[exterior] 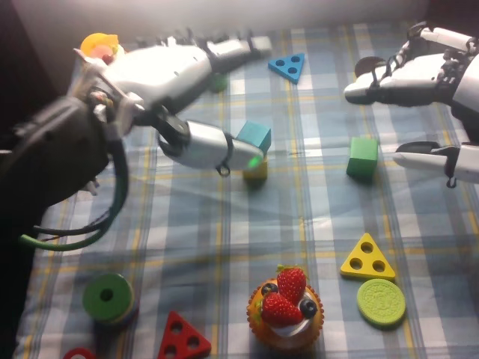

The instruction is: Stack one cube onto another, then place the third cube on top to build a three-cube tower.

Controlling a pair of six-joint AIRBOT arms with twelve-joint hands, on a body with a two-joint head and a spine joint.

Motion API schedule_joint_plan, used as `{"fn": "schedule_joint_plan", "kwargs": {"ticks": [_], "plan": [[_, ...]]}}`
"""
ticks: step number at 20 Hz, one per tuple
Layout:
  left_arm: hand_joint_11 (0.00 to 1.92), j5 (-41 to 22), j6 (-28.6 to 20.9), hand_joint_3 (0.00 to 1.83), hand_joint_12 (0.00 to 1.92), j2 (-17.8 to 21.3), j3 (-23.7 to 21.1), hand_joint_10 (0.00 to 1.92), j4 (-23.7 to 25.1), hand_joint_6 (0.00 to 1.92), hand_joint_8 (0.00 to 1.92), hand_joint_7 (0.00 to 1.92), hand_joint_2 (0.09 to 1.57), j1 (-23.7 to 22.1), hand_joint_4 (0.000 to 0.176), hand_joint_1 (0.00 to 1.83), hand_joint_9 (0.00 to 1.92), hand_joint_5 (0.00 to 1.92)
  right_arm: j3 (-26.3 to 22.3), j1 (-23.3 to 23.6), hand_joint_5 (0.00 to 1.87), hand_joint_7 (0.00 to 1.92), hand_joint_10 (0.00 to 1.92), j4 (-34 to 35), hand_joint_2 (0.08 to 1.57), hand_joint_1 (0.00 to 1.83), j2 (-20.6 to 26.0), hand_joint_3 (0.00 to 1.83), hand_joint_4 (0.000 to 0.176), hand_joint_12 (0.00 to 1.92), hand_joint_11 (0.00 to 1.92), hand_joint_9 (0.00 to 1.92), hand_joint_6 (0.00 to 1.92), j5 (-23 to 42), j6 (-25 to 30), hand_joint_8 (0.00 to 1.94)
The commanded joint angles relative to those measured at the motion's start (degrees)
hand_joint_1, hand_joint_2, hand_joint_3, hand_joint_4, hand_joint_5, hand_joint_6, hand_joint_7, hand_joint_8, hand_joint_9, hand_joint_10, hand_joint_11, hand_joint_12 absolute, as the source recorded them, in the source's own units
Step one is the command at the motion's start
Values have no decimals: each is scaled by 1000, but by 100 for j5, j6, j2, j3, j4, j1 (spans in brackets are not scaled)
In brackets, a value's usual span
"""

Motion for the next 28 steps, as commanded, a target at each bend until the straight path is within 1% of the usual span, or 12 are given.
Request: {"fn": "schedule_joint_plan", "kwargs": {"ticks": [1,6,8,9,11,13,14,18,21,25,26,28], "plan": [[0,-944,-197,0,190,83,-67,0,260,0,3,55,871,-22,176,629,165,3,34,93,408,447,0,242,1213,644,-55,0,0,1051,0,431,0,681,32,0],[0,-2634,-2169,3,231,1084,-916,0,1019,0,0,0,835,663,176,665,21,0,252,272,382,451,0,569,1079,666,-451,0,0,928,0,424,0,336,-164,1],[0,-3113,-3390,4,146,1309,-984,0,1220,0,0,0,851,1011,170,597,0,0,301,407,390,415,1,603,1007,669,-589,0,39,1031,0,402,2,-59,-432,1],[0,-3170,-3577,0,126,1321,-972,0,1252,0,0,0,843,1044,175,632,0,0,315,422,395,408,1,611,989,677,-612,0,63,1100,0,401,2,-103,-467,1],[0,-3427,-4338,0,24,1344,-910,2,1384,0,10,31,801,1161,176,662,6,0,419,478,460,430,8,667,967,771,-744,0,44,1151,0,428,7,-389,-603,4],[0,-3531,-4454,0,0,1349,-921,0,1404,1,8,37,798,1218,176,664,0,3,545,528,526,464,14,682,946,810,-844,0,37,1176,0,458,17,-658,-666,9],[0,-3558,-4454,0,0,1352,-936,0,1395,5,7,36,797,1265,176,683,0,13,615,560,563,475,12,683,947,853,-883,0,18,1215,0,457,15,-836,-702,8],[0,-3589,-4458,0,0,1369,-951,2,1305,6,7,44,803,1366,176,683,5,22,784,644,648,481,0,683,960,870,-992,0,37,1094,0,423,9,-1163,-751,3],[0,-3580,-4458,0,0,1391,-954,11,1264,9,10,60,803,1387,176,682,32,36,863,677,738,523,8,684,967,918,-1072,0,0,1078,0,456,18,-1270,-751,9],[0,-3576,-4458,0,0,1376,-952,11,1256,8,13,82,800,1389,176,709,45,46,866,722,936,664,22,680,981,1045,-1078,0,0,1147,0,549,22,-1275,-751,19],[9,-3573,-4458,0,4,1372,-952,13,1254,8,11,84,798,1391,176,717,55,51,866,741,1088,739,21,674,1031,1105,-1078,6,0,1178,52,620,585,-1275,-751,13],[15,-3570,-4458,0,7,1371,-952,16,1234,7,11,94,800,1410,176,708,74,54,861,804,1086,830,48,590,1062,1167,-1076,1,0,1247,131,723,785,-1273,-742,31]]}}
